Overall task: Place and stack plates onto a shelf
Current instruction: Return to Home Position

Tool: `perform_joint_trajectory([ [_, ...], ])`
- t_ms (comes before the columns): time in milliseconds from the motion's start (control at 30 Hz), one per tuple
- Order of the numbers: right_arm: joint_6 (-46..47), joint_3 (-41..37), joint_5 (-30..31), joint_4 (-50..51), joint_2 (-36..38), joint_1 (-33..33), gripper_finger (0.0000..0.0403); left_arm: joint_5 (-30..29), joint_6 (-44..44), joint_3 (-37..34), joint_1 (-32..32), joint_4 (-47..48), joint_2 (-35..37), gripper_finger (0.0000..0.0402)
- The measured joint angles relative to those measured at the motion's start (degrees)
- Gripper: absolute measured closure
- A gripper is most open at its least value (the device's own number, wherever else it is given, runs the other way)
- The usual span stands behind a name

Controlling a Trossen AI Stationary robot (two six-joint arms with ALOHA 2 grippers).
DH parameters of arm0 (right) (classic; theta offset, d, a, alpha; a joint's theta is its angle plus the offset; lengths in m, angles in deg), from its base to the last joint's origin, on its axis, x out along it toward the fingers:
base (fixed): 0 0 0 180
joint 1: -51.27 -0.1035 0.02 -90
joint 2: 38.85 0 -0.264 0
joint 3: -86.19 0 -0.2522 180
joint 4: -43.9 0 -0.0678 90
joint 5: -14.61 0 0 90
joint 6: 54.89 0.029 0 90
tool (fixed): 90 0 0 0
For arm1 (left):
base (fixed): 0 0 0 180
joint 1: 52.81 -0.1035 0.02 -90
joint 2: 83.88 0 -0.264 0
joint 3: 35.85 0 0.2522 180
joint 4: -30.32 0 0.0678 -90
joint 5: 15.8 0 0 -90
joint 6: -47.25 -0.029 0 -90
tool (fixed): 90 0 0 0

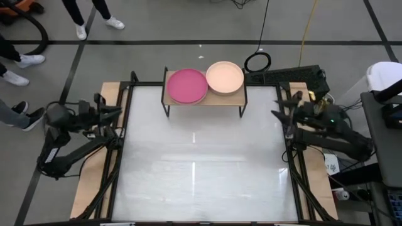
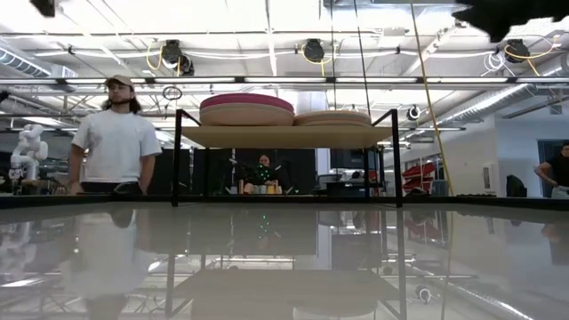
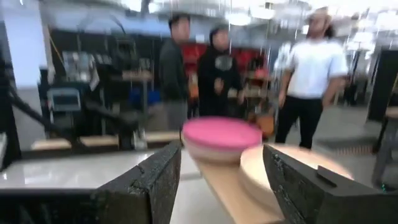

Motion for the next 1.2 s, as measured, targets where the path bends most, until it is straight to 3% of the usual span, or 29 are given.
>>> perform_joint_trajectory([
  [133,-0.4,-2.9,0.4,-0.5,6.7,0.0,0.0193,-0.3,1.0,-1.6,-0.3,0.2,-0.7,0.0325],
  [233,-0.2,-6.6,1.2,-1.5,6.6,0.0,0.0193,-0.4,1.9,-6.6,-0.5,0.6,-0.1,0.0325],
  [533,2.1,-22.9,-0.3,-21.1,5.4,0.0,0.0193,1.0,4.9,-27.1,0.6,-24.9,0.0,0.0325],
  [733,-0.2,-30.2,0.5,-34.2,5.3,0.0,0.0193,-0.9,2.2,-34.5,0.6,-31.7,0.0,0.0325],
  [933,0.0,-30.3,8.6,-29.7,4.7,0.0,0.0193,-5.9,-1.6,-39.0,0.6,-31.6,-0.1,0.0325],
  [1200,-2.1,-30.4,17.5,-25.8,4.3,0.0,0.0193,-12.7,-6.2,-39.0,0.6,-32.0,-0.1,0.0325],
])
